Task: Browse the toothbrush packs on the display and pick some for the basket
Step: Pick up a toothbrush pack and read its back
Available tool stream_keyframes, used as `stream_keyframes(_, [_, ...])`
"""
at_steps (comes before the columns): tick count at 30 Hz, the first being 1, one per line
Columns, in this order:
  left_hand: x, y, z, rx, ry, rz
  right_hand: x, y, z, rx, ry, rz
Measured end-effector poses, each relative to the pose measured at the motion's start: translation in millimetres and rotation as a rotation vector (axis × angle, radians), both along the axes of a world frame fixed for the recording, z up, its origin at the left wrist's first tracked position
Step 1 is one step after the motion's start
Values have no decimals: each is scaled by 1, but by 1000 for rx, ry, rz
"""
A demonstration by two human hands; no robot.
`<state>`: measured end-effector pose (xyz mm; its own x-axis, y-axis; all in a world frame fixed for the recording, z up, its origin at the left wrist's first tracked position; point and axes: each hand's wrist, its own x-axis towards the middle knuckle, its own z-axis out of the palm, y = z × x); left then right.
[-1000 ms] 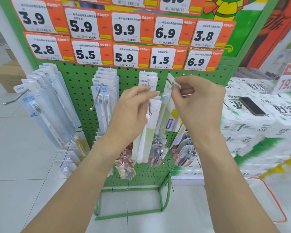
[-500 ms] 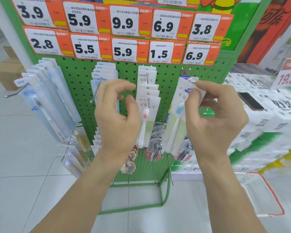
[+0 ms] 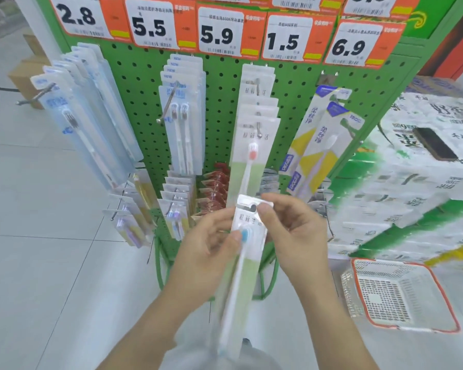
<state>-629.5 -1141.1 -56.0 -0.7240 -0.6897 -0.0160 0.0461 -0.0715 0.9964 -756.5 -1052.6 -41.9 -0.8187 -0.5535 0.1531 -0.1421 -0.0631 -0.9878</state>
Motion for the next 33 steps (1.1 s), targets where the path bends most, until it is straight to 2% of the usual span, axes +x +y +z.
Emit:
stream_keyframes(4, [14,-5,-16,155,-91,-81,5,1,-16,45,-110,80])
stream_keyframes(10, [26,-8,-31,150,-156,-50,11,6,-26,145,-233,319])
stream_keyframes(17, [37,-5,-43,160,-307,-131,11,4,-35,71,-396,185])
stream_keyframes(24, [34,-5,-45,173,-287,-5,9,5,-35,154,-395,265])
stream_keyframes(29, [39,-9,-51,137,-391,-172,0,2,-37,83,-404,79])
stream_keyframes(33, [41,-10,-53,138,-451,-198,-9,3,-39,103,-415,31])
